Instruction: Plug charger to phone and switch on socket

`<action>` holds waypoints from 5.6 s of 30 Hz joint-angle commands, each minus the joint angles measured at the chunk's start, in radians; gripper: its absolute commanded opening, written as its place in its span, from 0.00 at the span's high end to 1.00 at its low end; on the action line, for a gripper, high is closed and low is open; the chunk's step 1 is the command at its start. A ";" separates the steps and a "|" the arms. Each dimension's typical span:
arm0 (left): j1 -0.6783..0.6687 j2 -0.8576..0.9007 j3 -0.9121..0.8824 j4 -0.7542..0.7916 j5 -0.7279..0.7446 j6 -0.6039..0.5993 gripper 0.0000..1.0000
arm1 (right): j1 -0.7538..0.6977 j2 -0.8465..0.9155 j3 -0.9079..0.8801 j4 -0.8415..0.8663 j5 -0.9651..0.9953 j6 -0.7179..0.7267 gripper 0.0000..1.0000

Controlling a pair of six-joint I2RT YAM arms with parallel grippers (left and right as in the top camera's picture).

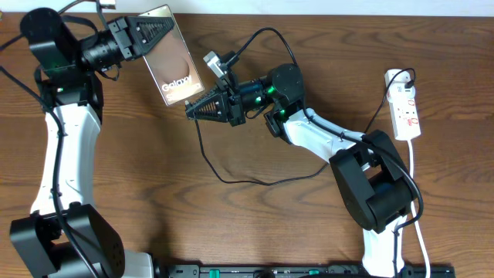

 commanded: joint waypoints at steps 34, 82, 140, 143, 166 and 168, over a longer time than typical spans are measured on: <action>-0.003 -0.004 0.000 0.008 0.028 0.043 0.93 | -0.036 -0.006 0.023 -0.009 0.016 -0.022 0.99; -0.003 -0.004 0.000 0.008 0.006 0.069 0.93 | -0.008 -0.006 0.023 -0.008 0.044 -0.022 0.99; -0.003 -0.004 0.000 0.008 0.010 0.037 0.93 | -0.023 -0.006 0.023 -0.008 0.069 -0.006 0.99; -0.003 -0.004 0.000 0.008 0.021 0.064 0.93 | -0.023 -0.006 0.023 -0.008 0.069 -0.006 0.99; -0.003 -0.004 0.000 0.008 0.047 0.066 0.93 | -0.021 -0.006 0.023 -0.008 0.097 0.008 0.99; -0.004 -0.004 0.000 0.008 0.047 0.066 0.93 | -0.021 -0.006 0.023 -0.007 0.100 0.012 0.99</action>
